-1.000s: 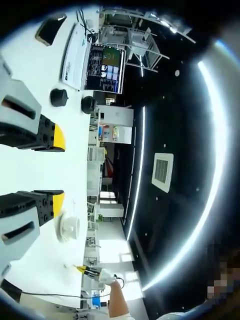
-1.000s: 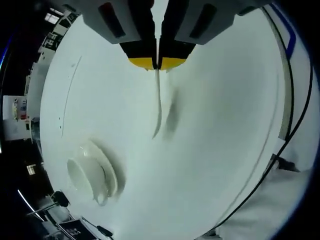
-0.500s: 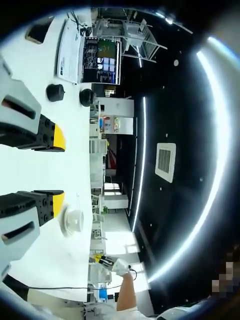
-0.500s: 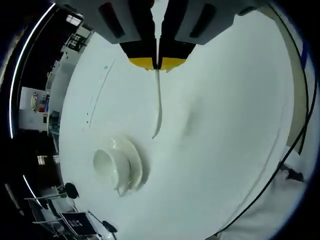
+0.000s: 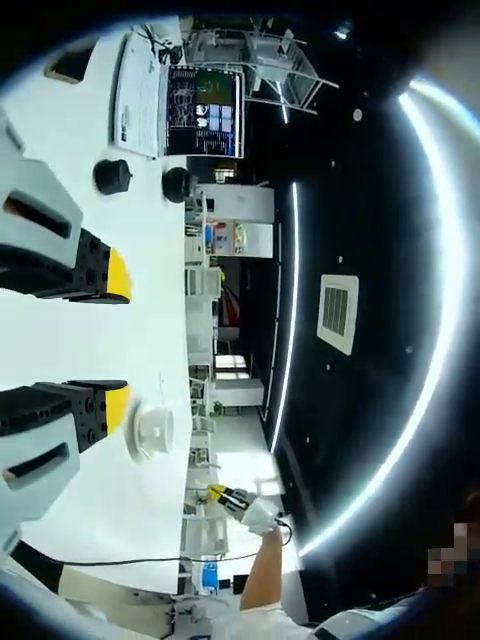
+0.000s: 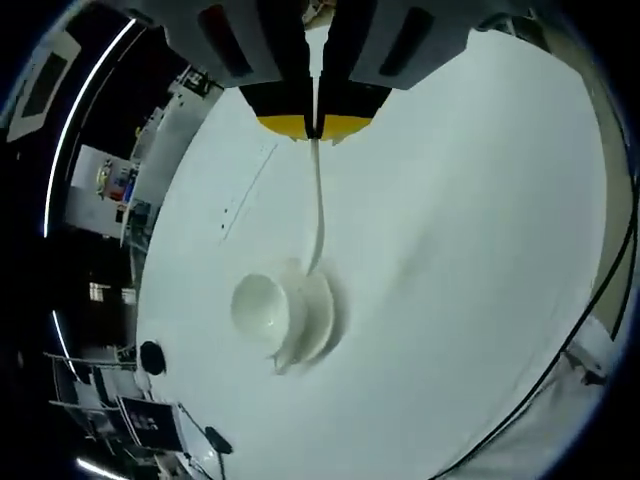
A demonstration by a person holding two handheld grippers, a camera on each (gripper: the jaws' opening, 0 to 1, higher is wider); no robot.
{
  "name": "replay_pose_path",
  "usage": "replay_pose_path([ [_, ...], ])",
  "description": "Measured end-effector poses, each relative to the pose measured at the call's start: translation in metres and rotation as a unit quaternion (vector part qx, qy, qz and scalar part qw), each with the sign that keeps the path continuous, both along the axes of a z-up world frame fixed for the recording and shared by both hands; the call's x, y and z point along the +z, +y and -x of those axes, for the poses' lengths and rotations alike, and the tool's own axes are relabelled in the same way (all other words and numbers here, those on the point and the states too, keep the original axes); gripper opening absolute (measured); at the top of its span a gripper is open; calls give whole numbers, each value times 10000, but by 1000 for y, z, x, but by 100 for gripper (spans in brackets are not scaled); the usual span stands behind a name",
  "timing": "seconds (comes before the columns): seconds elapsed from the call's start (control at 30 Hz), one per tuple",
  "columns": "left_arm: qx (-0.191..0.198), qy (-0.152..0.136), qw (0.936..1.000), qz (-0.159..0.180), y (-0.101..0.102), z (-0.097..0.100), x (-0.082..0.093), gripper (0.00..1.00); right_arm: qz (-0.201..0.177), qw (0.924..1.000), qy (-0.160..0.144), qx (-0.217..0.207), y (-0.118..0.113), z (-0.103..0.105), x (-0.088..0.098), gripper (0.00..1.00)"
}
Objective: Tidy tabletop coffee trays, cups and spoons，present forward
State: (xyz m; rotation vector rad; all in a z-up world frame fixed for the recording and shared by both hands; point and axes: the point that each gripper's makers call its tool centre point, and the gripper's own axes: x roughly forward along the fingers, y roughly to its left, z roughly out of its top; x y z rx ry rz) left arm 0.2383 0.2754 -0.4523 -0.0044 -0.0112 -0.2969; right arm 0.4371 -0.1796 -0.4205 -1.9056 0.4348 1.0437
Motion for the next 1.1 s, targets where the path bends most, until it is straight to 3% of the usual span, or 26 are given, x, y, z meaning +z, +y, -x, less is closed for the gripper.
replay_pose_path([
  [0.07,-33,25,10000,23,-1,0,-1,32,85,9995,-289,128,8,-8,7,3],
  [0.13,-62,43,10000,36,-2,1,-1,32,129,9990,-363,215,14,-12,8,3],
  [0.27,-105,42,9999,49,-5,2,-1,32,214,9942,-932,491,33,-20,21,3],
  [0.3,-113,42,9999,53,-5,2,-1,32,209,9945,-913,477,36,-19,20,3],
  [0.47,-170,65,9998,53,-10,1,-1,32,377,9867,-1395,742,48,-29,22,3],
  [0.8,-255,71,9996,18,-16,2,1,32,600,9721,-1936,1185,86,-32,21,3],
  [1.1,-249,44,9997,45,-18,5,2,32,895,9597,-2232,1458,114,-34,3,3],
])
